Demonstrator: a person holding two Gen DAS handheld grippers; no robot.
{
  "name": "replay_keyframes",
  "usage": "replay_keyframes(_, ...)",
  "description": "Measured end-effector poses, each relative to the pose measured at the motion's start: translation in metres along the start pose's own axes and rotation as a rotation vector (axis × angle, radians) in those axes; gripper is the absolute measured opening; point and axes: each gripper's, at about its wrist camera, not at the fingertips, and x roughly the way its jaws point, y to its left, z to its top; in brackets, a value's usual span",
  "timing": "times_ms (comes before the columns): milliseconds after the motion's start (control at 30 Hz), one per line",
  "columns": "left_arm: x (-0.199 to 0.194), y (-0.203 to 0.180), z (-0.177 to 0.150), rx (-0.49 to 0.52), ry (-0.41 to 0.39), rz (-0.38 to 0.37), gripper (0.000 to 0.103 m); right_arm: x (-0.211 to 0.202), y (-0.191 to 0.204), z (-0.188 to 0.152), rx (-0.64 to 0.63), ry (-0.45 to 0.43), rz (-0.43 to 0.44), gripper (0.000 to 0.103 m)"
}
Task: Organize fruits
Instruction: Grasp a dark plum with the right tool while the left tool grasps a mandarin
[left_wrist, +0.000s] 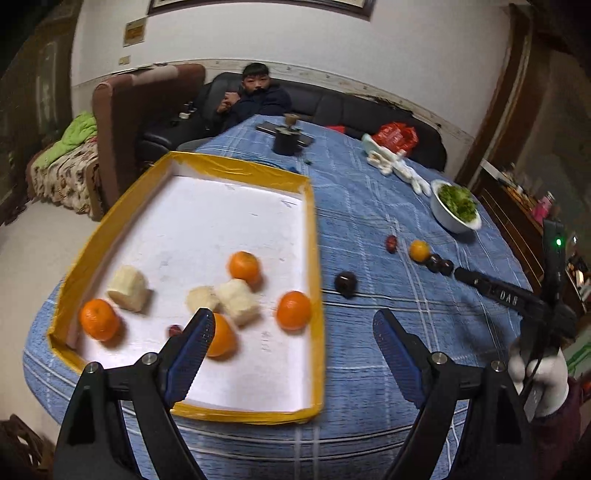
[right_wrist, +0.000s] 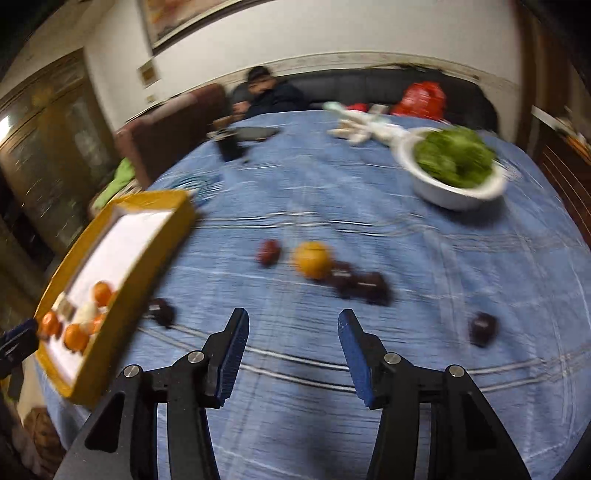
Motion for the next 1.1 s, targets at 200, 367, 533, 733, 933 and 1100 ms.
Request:
replay_keyframes(200, 0.009, -0.029, -0.006, 0.078, 0.028, -0.039, 0.087, -0.009, -0.049, 0.004, 0.094, -0.031, -0.049, 0.055)
replay_keyframes(367, 0.015, -0.049, -0.009, 0.127, 0.035, -0.028, 0.087, -0.009, -0.064, 0.003, 0.126, -0.032, -0.051, 0.055)
replay_keyframes(533, 0.026, -0.065, -0.010, 0.163, 0.056, 0.034, 0.087, 0.002, -0.058, -0.001, 0.104, -0.009, -0.029, 0.055)
replay_keyframes(733, 0.037, -0.074, -0.012, 0.183, 0.085, 0.092, 0.087, 0.016, -0.047, 0.005, 0.078, 0.016, -0.013, 0.055)
replay_keyframes(933, 0.046, -0.079, -0.011, 0.191, 0.115, 0.109, 0.087, 0.031, -0.037, 0.017, 0.042, 0.039, -0.006, 0.055)
replay_keyframes(1100, 0.048, -0.081, -0.011, 0.185, 0.123, 0.073, 0.087, 0.039, -0.040, 0.034, 0.071, 0.029, 0.033, 0.055)
